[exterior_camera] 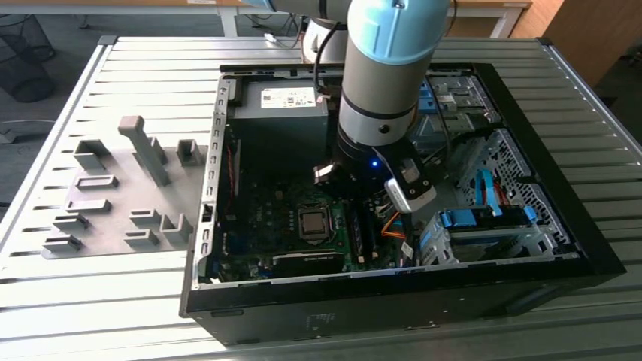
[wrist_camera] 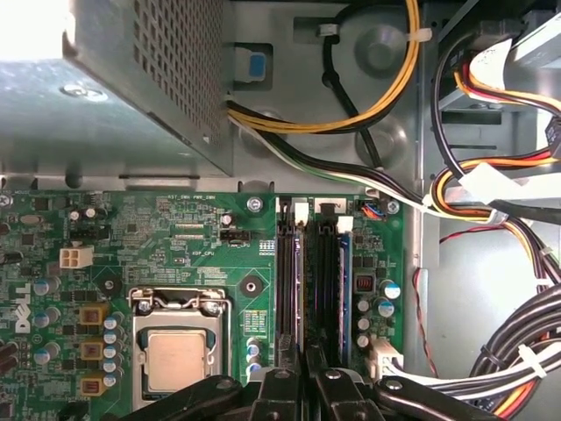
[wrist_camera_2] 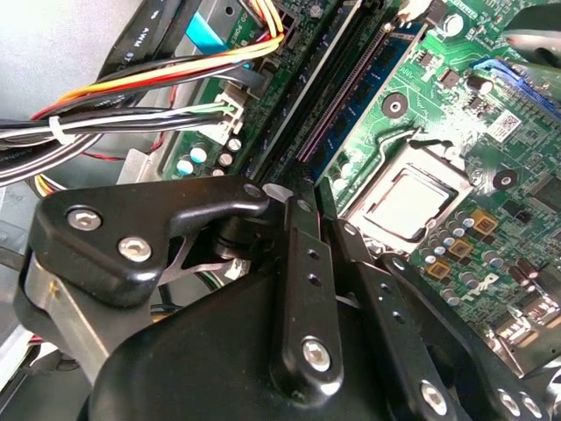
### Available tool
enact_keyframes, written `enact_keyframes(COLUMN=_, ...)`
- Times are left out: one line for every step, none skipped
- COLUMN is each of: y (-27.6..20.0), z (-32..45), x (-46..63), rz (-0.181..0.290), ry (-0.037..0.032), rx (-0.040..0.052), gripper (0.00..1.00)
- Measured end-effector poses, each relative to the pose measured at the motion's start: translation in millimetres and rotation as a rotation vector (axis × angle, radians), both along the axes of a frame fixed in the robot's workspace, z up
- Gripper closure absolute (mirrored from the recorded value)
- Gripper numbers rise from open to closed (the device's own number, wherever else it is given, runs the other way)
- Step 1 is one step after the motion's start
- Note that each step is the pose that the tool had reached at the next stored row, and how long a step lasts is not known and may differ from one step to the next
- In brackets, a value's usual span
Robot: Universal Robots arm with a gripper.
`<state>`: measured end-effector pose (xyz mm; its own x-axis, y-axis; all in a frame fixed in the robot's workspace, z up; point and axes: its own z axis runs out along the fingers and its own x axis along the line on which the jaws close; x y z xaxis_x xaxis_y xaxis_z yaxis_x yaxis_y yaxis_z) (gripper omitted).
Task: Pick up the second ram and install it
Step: 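Insert the second ram into the second slot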
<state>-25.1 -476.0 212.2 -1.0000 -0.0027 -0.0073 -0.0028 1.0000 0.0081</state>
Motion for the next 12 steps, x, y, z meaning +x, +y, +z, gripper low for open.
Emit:
enact_keyframes(y=0.0, z=0.0, x=0.0, rz=-0.001, ry=0.0, rx=0.0, gripper=0.86)
enact_keyframes(y=0.0, z=0.0, x=0.1, rz=-0.002, ry=0.0, rx=0.0, gripper=0.86)
enact_keyframes(y=0.0, z=0.0, x=0.4, rz=-0.004, ry=0.0, rx=0.0, gripper=0.86)
enact_keyframes(y=0.0, z=0.0, x=0.5, rz=-0.005, ry=0.0, rx=0.0, gripper=0.86)
enact_keyframes(y=0.0, z=0.0, x=0.5, rz=-0.006, ry=0.0, rx=0.0, gripper=0.86)
enact_keyframes(y=-0.1, z=0.0, x=0.6, rz=-0.007, ry=0.0001, rx=-0.0001, gripper=0.86)
enact_keyframes(y=0.0, z=0.0, x=0.6, rz=-0.007, ry=0.0001, rx=-0.0001, gripper=0.86)
enact_keyframes(y=0.0, z=-0.5, x=0.6, rz=-0.007, ry=-0.0001, rx=0.0002, gripper=0.86)
enact_keyframes(y=0.0, z=-0.8, x=0.6, rz=-0.007, ry=-0.0001, rx=0.0002, gripper=0.86)
enact_keyframes(y=0.0, z=-1.1, x=0.6, rz=-0.007, ry=0.0001, rx=0.0, gripper=0.86)
enact_keyframes(y=0.0, z=-1.4, x=0.6, rz=-0.007, ry=0.0, rx=0.0, gripper=0.86)
enact_keyframes(y=-0.1, z=-1.8, x=0.6, rz=-0.007, ry=0.0, rx=0.0, gripper=0.86)
